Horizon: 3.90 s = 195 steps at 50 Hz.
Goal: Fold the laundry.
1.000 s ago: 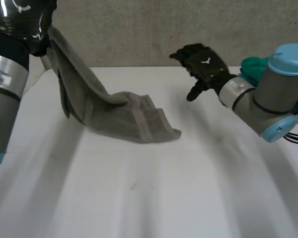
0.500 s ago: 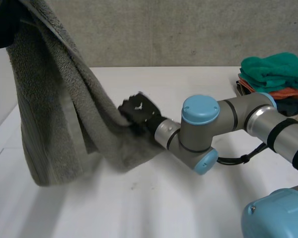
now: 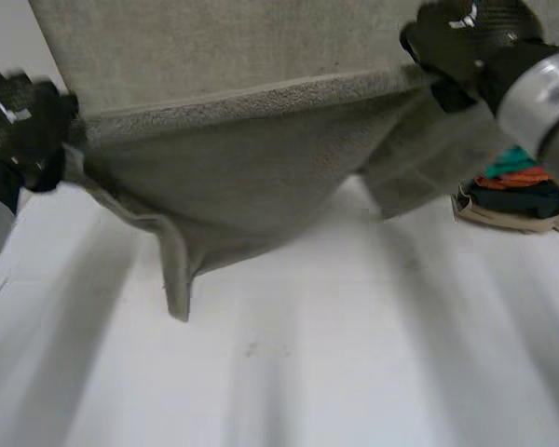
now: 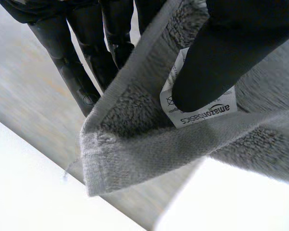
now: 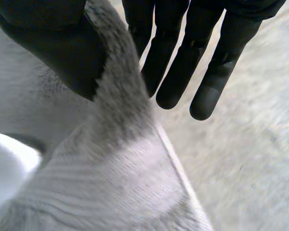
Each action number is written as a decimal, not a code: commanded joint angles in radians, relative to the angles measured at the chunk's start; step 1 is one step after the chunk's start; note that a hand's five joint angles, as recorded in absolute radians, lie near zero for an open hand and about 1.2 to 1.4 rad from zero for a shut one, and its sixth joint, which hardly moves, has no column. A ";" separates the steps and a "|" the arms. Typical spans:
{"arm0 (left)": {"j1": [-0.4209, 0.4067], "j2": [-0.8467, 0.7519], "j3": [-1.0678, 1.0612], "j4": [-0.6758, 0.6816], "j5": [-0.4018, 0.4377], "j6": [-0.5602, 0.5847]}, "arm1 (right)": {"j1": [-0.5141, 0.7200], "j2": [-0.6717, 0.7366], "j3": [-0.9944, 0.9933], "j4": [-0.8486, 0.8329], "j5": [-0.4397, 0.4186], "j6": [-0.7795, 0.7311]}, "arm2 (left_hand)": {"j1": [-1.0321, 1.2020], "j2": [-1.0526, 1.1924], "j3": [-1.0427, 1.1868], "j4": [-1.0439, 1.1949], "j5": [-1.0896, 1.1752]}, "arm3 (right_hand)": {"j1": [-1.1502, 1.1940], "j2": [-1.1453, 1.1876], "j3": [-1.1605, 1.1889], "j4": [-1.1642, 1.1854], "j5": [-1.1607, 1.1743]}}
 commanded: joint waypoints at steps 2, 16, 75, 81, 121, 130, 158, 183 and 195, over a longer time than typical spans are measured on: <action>-0.019 -0.182 0.044 -0.139 -0.004 0.002 | -0.010 0.009 0.057 0.269 0.013 -0.101 | 0.240 0.196 0.203 0.195 0.237 | 0.265 0.223 0.211 0.200 0.240; -0.125 -0.671 0.519 -0.142 -0.054 0.086 | 0.000 0.417 -0.134 0.152 0.161 -0.186 | 0.240 0.196 0.203 0.195 0.237 | 0.265 0.223 0.211 0.200 0.240; -0.105 -0.441 -0.011 0.398 -0.113 0.097 | -0.103 0.402 0.177 -0.016 0.062 0.165 | 0.240 0.196 0.203 0.195 0.237 | -0.541 -0.583 -0.595 -0.606 -0.566; -0.105 -0.423 -0.011 0.398 -0.113 0.097 | -0.134 0.455 0.142 0.039 0.082 -0.006 | 0.240 0.196 0.203 0.195 0.237 | -0.541 -0.583 -0.595 -0.606 -0.566; -0.128 -0.362 0.064 0.284 -0.117 0.094 | -0.198 0.273 0.548 -0.209 -0.020 0.216 | 0.240 0.196 0.203 0.195 0.237 | -0.650 -0.692 -0.704 -0.715 -0.675; -0.185 -0.331 0.228 0.086 -0.123 0.054 | -0.013 0.212 0.578 -0.363 0.024 0.637 | 0.240 0.196 0.203 0.195 0.237 | -0.814 -0.856 -0.868 -0.879 -0.839; -0.318 -0.262 0.618 -0.187 -0.186 -0.165 | 0.386 0.478 0.266 -0.563 0.519 0.883 | 0.240 0.196 0.203 0.195 0.237 | -0.956 -0.999 -1.011 -1.022 -0.982; -0.231 -0.225 0.494 -0.193 -0.182 -0.164 | -0.120 0.327 0.475 -0.528 0.199 0.578 | 0.240 0.196 0.203 0.195 0.237 | 0.265 0.223 0.211 0.200 0.240; -0.053 -0.087 0.377 -0.413 -0.169 -0.077 | -0.272 -0.086 0.306 0.006 0.056 -0.003 | 0.240 0.196 0.203 0.195 0.237 | 0.265 0.223 0.211 0.200 0.240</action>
